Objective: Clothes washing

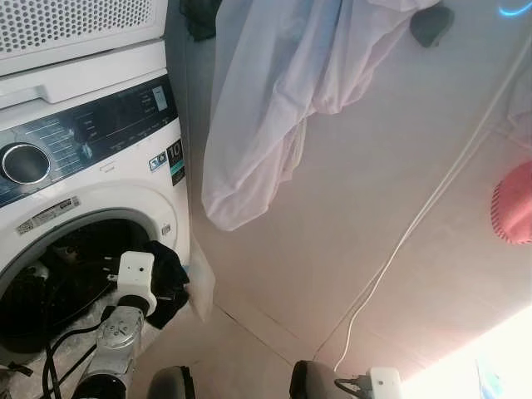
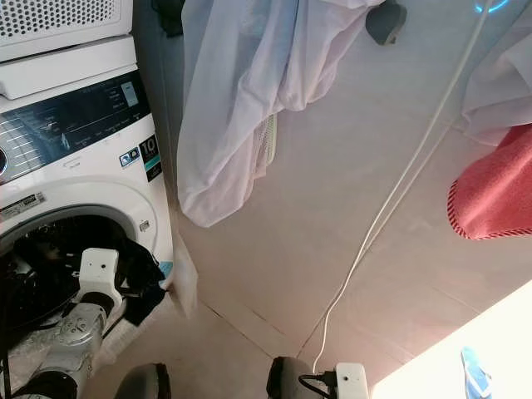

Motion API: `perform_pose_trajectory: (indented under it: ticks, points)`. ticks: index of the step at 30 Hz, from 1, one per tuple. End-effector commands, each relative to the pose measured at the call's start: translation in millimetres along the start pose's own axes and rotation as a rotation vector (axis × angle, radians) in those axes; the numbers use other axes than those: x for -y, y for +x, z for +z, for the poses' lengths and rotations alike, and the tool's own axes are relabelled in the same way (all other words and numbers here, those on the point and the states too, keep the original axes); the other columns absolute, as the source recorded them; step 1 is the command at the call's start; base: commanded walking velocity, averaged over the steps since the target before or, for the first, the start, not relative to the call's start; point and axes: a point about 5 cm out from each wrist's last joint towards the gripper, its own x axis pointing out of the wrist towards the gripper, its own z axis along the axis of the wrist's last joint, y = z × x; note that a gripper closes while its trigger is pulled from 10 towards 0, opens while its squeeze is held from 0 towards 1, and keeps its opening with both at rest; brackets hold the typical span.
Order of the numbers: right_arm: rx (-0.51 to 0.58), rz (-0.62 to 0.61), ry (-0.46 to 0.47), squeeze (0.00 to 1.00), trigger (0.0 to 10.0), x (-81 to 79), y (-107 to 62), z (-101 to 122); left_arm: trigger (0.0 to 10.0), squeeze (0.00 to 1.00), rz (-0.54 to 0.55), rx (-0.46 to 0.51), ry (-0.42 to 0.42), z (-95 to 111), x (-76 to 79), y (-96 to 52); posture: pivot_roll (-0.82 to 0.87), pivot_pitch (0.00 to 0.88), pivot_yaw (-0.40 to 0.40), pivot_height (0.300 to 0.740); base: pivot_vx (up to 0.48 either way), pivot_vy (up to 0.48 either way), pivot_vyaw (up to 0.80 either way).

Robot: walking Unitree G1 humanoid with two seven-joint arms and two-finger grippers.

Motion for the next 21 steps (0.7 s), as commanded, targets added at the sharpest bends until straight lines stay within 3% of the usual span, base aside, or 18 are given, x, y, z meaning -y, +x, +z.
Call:
perform_pose_trajectory:
  ticks: [1,21]
  points:
    - [-0.059,0.028,0.001,0.00,10.0,-9.0,-3.0,-14.1,10.0,0.00,-0.004,0.026,-0.012,4.0,2.0,1.7,0.20,0.000,-0.138,0.595,0.000,0.000,0.00]
    - [-0.055,0.029,-0.003,0.00,10.0,-9.5,-3.1,-14.0,10.0,0.00,0.022,0.049,-0.029,10.3,1.1,6.8,0.19,0.000,-0.135,0.560,0.000,0.000,0.00]
